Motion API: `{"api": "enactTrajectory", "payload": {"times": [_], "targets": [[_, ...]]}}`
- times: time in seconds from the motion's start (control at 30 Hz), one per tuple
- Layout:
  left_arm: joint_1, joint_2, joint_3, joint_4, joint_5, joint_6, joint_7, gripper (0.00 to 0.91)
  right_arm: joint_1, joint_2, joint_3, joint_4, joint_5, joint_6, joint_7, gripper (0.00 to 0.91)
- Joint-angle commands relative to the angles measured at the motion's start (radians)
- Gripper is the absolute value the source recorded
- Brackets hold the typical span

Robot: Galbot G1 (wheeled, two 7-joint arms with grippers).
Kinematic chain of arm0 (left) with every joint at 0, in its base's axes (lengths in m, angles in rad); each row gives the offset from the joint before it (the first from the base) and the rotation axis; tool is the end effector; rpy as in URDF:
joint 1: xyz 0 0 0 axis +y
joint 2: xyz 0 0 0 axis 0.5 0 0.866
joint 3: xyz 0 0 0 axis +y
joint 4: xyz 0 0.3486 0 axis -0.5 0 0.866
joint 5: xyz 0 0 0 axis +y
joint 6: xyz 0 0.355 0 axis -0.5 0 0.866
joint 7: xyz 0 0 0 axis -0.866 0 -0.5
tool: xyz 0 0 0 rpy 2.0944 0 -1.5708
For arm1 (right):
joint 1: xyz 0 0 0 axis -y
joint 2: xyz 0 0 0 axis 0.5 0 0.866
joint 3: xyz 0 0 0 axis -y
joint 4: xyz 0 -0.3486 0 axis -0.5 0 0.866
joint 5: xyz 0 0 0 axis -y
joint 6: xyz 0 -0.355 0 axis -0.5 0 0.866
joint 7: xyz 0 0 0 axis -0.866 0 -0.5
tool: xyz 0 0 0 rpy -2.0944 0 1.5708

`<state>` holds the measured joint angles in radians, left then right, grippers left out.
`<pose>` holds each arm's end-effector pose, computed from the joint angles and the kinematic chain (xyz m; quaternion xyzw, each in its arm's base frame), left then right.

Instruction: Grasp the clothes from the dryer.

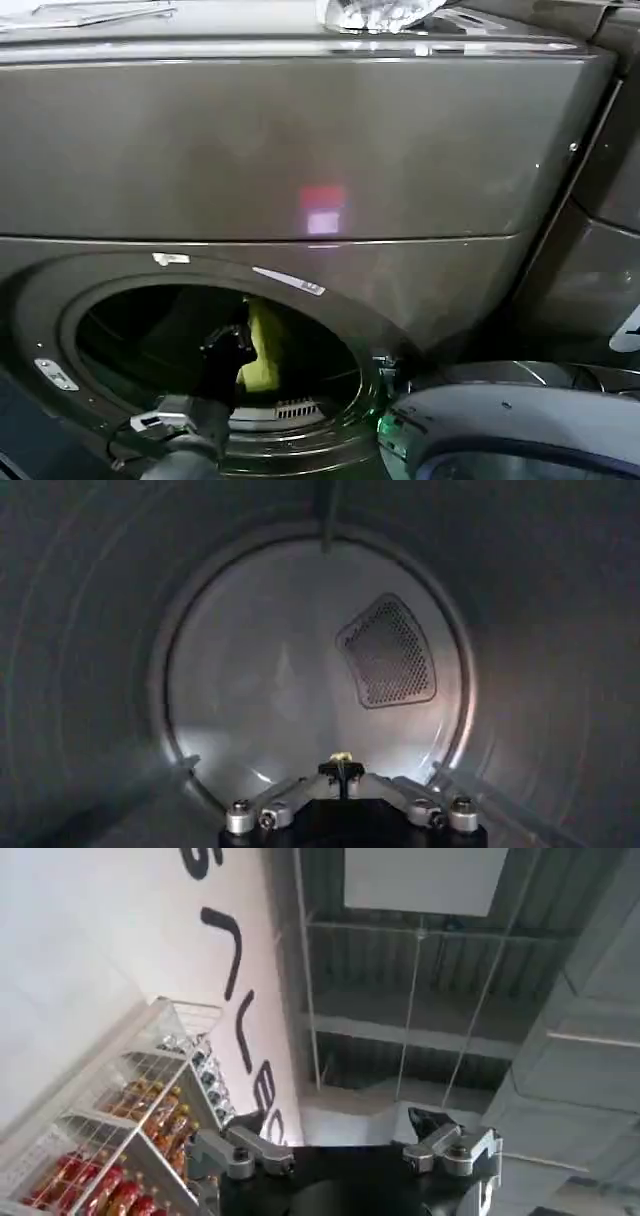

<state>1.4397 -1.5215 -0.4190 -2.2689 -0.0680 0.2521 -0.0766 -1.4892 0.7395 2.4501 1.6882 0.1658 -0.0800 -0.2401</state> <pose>0.2034 -0.0224 -0.2159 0.0288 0.9988 -0.0323 0.0223 -0.0950 -0.4495 0.0862 0.5725 0.6874 -0.3846 0.2277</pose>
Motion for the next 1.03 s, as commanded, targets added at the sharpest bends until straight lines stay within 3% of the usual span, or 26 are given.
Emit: {"api": "enactTrajectory", "payload": {"times": [0.03, 1.03], "targets": [[0.041, -0.006, -0.002, -0.033, 0.023, 0.005, 0.003, 0.0, -0.003, 0.003, -0.011, 0.009, -0.016, -0.007, -0.004, 0.907], [0.044, 0.002, -0.016, -0.048, 0.0, 0.023, -0.004, 0.0, -0.039, -0.011, 0.035, 0.0, -0.008, -0.013, -0.013, 0.907]]}}
